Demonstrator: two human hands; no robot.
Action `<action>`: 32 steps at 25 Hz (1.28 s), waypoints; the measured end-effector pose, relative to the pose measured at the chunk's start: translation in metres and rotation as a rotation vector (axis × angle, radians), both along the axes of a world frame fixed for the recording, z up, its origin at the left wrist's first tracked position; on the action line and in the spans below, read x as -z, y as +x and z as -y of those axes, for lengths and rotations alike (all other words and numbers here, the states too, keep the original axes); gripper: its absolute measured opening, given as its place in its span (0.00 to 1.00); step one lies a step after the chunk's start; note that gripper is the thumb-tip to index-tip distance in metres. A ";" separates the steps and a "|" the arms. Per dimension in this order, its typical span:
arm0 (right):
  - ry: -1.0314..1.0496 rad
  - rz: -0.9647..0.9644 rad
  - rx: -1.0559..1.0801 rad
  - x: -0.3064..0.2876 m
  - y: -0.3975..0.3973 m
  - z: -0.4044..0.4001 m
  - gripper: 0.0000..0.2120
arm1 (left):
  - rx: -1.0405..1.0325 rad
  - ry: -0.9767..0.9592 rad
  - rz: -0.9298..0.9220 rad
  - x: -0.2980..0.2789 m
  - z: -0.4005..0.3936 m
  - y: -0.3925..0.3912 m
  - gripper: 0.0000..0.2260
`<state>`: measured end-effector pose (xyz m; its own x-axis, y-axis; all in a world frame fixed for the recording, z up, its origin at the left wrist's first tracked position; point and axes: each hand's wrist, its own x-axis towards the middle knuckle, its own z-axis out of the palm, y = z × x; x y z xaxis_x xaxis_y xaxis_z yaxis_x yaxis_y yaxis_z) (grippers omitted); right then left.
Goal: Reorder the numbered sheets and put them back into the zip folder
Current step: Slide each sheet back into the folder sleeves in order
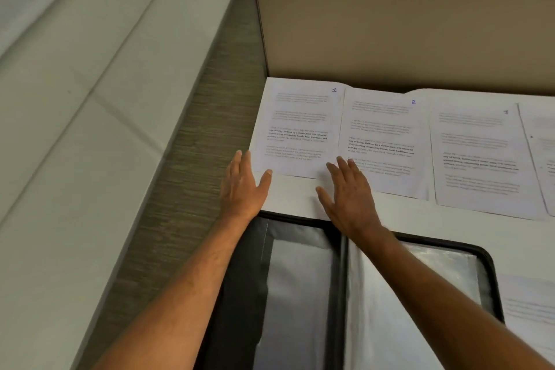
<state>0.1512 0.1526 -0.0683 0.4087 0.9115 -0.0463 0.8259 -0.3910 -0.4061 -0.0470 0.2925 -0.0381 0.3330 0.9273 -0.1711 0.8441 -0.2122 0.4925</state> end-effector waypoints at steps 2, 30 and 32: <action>-0.033 0.034 -0.028 0.003 -0.001 -0.020 0.36 | -0.041 -0.052 0.018 0.006 -0.021 0.006 0.34; 0.199 -0.580 0.270 -0.036 -0.019 -0.023 0.30 | -0.422 -0.288 0.729 -0.032 -0.016 -0.005 0.08; 0.280 -0.778 0.419 -0.052 -0.017 -0.005 0.31 | -0.416 -0.304 0.756 -0.041 0.015 -0.006 0.08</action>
